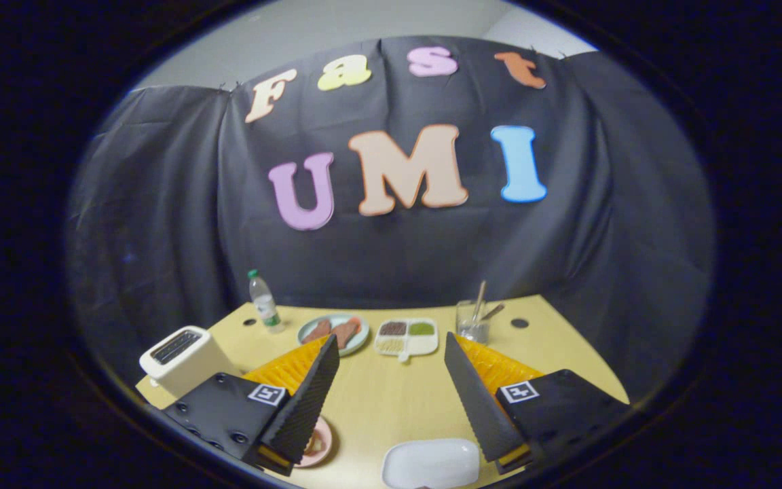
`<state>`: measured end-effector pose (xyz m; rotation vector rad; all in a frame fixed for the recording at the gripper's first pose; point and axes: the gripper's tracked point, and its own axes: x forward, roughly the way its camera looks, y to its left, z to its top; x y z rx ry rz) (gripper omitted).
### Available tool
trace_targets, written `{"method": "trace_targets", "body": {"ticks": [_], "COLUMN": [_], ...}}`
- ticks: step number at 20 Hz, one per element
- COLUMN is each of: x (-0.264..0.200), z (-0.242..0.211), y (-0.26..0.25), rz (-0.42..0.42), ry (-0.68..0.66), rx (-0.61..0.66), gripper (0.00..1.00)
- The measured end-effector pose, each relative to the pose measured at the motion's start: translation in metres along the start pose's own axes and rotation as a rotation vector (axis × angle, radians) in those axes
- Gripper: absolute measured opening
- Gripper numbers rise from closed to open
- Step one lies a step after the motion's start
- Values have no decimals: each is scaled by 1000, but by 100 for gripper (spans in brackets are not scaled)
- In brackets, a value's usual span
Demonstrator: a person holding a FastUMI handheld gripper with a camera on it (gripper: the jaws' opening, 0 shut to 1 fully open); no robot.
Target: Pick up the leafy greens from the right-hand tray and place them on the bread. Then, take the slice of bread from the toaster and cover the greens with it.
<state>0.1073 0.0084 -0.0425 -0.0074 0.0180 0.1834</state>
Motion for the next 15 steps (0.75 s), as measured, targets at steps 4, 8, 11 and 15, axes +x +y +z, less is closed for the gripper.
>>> {"method": "trace_targets", "body": {"ticks": [4, 8, 11, 15], "x": [-30, -54, -66, -74], "z": [60, 82, 84, 68], "y": [-17, -9, -2, 11], "rz": [-54, -64, -78, -70], "ry": [-176, -243, -267, -244], "rx": [-79, -121, -141, -124], "gripper": [98, 98, 98, 98]}}
